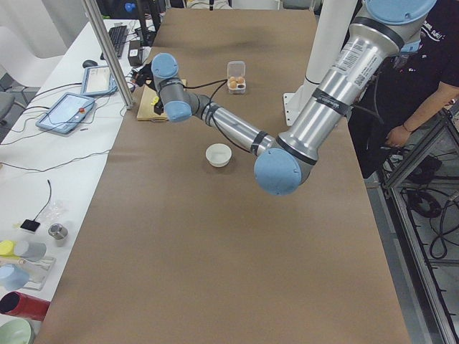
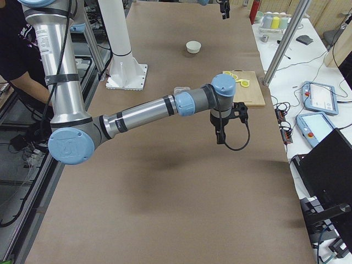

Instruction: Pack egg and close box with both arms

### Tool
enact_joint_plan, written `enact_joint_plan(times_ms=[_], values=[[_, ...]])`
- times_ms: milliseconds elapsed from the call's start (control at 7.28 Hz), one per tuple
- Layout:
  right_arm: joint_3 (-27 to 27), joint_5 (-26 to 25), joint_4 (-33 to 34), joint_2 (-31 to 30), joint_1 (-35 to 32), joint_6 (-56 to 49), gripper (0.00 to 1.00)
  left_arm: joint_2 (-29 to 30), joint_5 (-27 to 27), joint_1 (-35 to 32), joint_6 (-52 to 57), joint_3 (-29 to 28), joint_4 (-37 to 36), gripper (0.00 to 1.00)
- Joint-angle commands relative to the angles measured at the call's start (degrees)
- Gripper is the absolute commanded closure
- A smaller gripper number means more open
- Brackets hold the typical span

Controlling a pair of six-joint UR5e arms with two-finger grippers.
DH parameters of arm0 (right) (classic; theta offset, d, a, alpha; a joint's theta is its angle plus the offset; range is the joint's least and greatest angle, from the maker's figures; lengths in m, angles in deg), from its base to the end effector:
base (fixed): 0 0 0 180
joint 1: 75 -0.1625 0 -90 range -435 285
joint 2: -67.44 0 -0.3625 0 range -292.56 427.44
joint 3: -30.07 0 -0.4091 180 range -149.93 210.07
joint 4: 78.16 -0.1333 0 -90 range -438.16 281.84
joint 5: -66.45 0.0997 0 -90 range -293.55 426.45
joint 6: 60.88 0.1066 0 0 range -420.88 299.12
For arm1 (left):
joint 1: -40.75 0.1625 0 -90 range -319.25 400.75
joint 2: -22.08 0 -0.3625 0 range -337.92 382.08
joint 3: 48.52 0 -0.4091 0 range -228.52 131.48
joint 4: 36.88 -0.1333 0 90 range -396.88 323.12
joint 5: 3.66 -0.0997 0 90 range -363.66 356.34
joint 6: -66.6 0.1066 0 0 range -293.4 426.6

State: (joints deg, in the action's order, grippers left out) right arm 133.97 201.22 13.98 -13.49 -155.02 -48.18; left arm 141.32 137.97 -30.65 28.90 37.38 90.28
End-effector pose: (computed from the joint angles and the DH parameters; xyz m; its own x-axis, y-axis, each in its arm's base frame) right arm -0.0386 -0.5556 0.3961 0.6754 -0.1583 0.7203 0.0138 0.9792 0.2022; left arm 0.1609 -0.6341 0.2475 0.3810 0.4078 -0.8298 0.1071 0.8720 0.4777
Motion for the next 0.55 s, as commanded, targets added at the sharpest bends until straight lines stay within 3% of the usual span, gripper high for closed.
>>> enact_joint_plan(times_ms=[0,137,275,412], values=[[2.5,0.7,-0.2,0.8,5.5,-0.1,0.0,-3.5,2.9,-9.4,15.0,0.1,-11.1,0.04],[5.2,3.9,-0.3,0.5,8.3,-0.1,0.0,-5.1,2.3,-12.5,27.3,0.0,-19.3,0.04],[8.0,4.0,-0.3,-0.3,11.2,-0.7,0.01,-5.5,2.1,-16.4,39.3,-0.5,-28.0,0.04],[10.1,3.0,-0.3,-0.3,16.8,-0.8,0.11,-5.5,-1.5,-18.1,47.6,0.1,-36.3,0.04]])
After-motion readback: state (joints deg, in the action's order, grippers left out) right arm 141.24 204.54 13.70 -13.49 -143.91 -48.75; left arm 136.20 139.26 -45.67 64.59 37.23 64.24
